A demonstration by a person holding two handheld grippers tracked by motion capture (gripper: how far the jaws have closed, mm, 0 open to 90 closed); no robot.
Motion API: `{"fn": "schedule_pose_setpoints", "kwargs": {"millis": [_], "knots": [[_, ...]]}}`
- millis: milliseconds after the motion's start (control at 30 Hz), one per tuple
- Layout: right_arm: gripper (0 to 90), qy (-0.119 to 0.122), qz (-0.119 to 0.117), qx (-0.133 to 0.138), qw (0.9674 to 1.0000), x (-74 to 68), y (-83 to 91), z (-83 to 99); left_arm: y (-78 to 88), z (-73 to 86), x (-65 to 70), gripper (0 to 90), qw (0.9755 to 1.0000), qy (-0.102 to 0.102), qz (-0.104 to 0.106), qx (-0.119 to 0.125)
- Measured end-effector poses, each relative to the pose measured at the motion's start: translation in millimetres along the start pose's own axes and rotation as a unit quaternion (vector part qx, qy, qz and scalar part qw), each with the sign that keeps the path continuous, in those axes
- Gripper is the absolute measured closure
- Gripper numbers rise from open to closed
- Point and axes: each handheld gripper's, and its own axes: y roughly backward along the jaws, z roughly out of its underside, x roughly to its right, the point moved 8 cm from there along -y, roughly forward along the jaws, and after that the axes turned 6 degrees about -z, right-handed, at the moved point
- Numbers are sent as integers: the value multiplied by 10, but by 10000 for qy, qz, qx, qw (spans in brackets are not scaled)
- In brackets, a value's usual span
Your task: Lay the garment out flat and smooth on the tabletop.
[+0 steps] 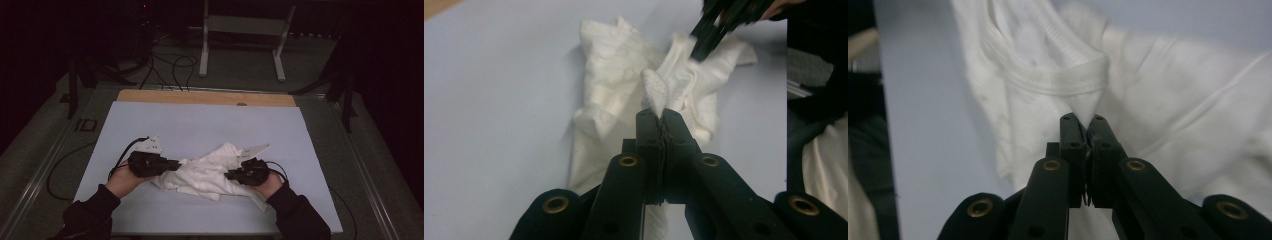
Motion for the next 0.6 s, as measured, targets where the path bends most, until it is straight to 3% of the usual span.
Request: {"fn": "schedule_pose_setpoints", "kwargs": {"millis": [100, 167, 267, 300, 367, 433, 467, 500, 533, 567, 600], "knots": [[876, 96, 39, 316, 9994, -27, 217, -136, 68, -49, -33, 888, 9999, 54, -47, 135], [876, 102, -92, 484, 9987, -76, 345, -207, 49, -42, -45, 888, 9999, 139, -37, 80], [879, 72, -269, 328, 9991, -113, 364, -231, -87, 4, -98, 889, 9996, 218, -7, -176], [880, 85, -243, 236, 9994, -85, 342, -242, -165, -5, -173, 889, 9991, 282, -65, -294], [882, 9, -102, 29, 9999, 70, 281, -324, -267, -107, -380, 889, 9983, 284, -298, -414], [886, -271, 152, -46, 9995, 355, 263, -496, -341, -316, -648, 889, 9968, 358, -614, -363], [888, -406, 370, -95, 9984, 574, 264, -637, -363, -415, -763, 889, 9957, 346, -806, -312], [888, -488, 534, -84, 9973, 712, 283, -740, -387, -604, -972, 888, 9930, 396, -1107, -120], [887, -531, 875, -37, 9947, 948, 322, -932, -404, -722, -1110, 884, 9904, 482, -1294, 41], [878, -547, 1122, 51, 9922, 1094, 350, -1058, -421, -899, -1347, 849, 9842, 610, -1636, 303], [763, -707, 1447, 460, 9859, 1334, 419, -1274, -443, -974, -1484, 644, 9806, 635, -1821, 354]]}}
